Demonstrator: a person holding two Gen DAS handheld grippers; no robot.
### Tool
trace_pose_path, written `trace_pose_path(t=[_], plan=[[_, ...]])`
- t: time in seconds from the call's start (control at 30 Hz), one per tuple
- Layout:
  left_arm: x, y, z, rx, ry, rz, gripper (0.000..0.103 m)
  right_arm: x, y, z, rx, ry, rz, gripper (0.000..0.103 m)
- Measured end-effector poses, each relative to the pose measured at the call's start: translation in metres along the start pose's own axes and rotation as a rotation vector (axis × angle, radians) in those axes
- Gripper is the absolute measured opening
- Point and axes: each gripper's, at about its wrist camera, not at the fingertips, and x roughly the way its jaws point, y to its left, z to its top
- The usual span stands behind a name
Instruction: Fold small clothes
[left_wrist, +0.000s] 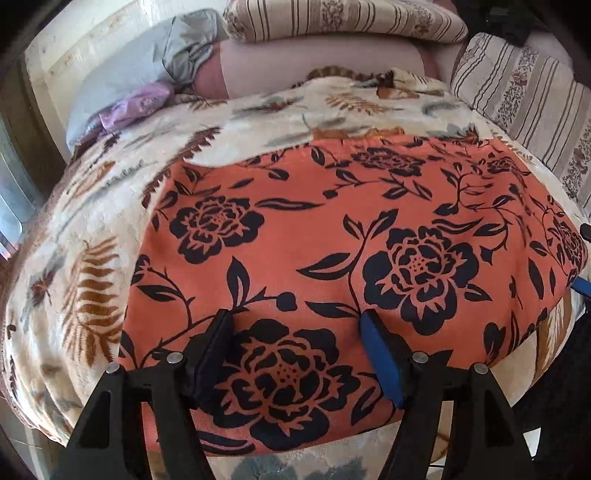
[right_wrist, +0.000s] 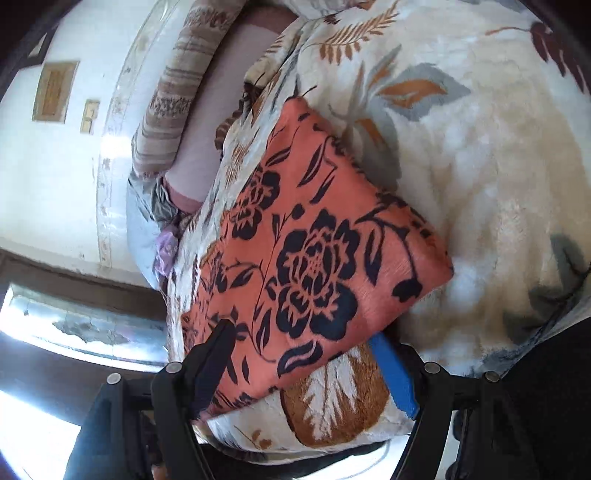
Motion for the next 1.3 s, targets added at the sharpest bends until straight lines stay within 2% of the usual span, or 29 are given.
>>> trace_pose_path(t=[0.03, 0.1, 0.17, 0.23, 0.4, 0.47, 0.53, 0.57, 0.6, 0.67, 0.73, 0.8, 0.83, 0.87, 0.9, 0.93, 0.97, 1.03, 1.1, 1.17, 1.2, 1.23, 1.3], plan=[[-0.006, -0.003, 0.005, 0.005, 0.007, -0.015, 0.071, -0.003, -0.004, 0.005, 0.03, -0.016, 0.016, 0.078], [-0.025, -0.009, 0.017, 0.01, -0.063, -0.069, 0.071, -0.005, -0.011, 0.009, 0.062, -0.036, 0.041, 0.078], [-0.042, -0.019, 0.033, 0.025, -0.136, -0.078, 0.071, -0.003, -0.011, 0.011, 0.055, -0.044, 0.045, 0.078], [-0.046, -0.03, 0.048, 0.012, -0.175, -0.124, 0.071, -0.001, -0.01, 0.011, 0.045, -0.057, 0.043, 0.078], [-0.016, -0.071, 0.079, 0.027, -0.151, -0.175, 0.071, 0.002, -0.004, 0.014, 0.045, -0.103, 0.063, 0.076], [0.007, -0.091, 0.082, 0.061, -0.108, -0.151, 0.071, 0.0, -0.001, 0.017, 0.011, -0.114, 0.047, 0.065], [0.046, -0.113, 0.076, 0.134, 0.075, -0.087, 0.071, 0.003, 0.001, 0.019, -0.024, -0.101, 0.008, 0.031], [0.04, -0.114, 0.073, 0.122, 0.002, -0.076, 0.071, 0.006, 0.002, 0.02, -0.041, -0.086, -0.011, 0.025], [0.035, -0.117, 0.074, 0.137, -0.012, -0.071, 0.069, 0.008, 0.003, 0.021, -0.057, -0.076, -0.027, 0.022], [0.025, -0.123, 0.081, 0.171, -0.003, -0.1, 0.067, 0.007, 0.007, 0.021, -0.087, -0.082, -0.046, 0.021], [0.005, -0.122, 0.089, 0.154, -0.094, -0.14, 0.069, 0.005, 0.011, 0.021, -0.094, -0.088, -0.051, 0.021], [-0.003, -0.12, 0.095, 0.118, -0.161, -0.136, 0.07, 0.006, 0.008, 0.021, -0.053, -0.092, -0.045, 0.026], [0.002, -0.12, 0.096, 0.097, -0.155, -0.141, 0.071, 0.007, 0.006, 0.02, -0.039, -0.091, -0.052, 0.033], [0.015, -0.124, 0.097, 0.094, -0.108, -0.141, 0.072, 0.01, 0.004, 0.021, -0.026, -0.087, -0.057, 0.045], [0.039, -0.133, 0.093, 0.138, 0.01, -0.138, 0.072, 0.012, 0.001, 0.021, -0.01, -0.087, -0.01, 0.066], [0.053, -0.143, 0.086, 0.207, 0.046, -0.118, 0.072, 0.012, 0.003, 0.022, 0.003, -0.097, 0.01, 0.071], [0.042, -0.147, 0.083, 0.239, -0.057, -0.098, 0.072, 0.012, 0.005, 0.023, 0.006, -0.097, -0.004, 0.071], [0.032, -0.151, 0.088, 0.265, -0.044, -0.134, 0.071, 0.013, 0.01, 0.027, -0.014, -0.093, -0.006, 0.072], [0.015, -0.14, 0.094, 0.19, -0.104, -0.197, 0.072, 0.015, 0.009, 0.03, -0.024, -0.088, -0.011, 0.07], [0.002, -0.127, 0.092, 0.13, -0.185, -0.206, 0.073, 0.018, 0.011, 0.03, -0.045, -0.084, -0.035, 0.06], [0.002, -0.121, 0.089, 0.103, -0.204, -0.19, 0.077, 0.02, 0.012, 0.03, -0.06, -0.079, -0.057, 0.048], [0.01, -0.117, 0.085, 0.078, -0.191, -0.167, 0.078, 0.021, 0.012, 0.03, -0.065, -0.073, -0.07, 0.041], [0.056, -0.126, 0.072, 0.125, 0.007, -0.158, 0.081, 0.025, 0.013, 0.029, -0.077, -0.064, -0.098, 0.039]])
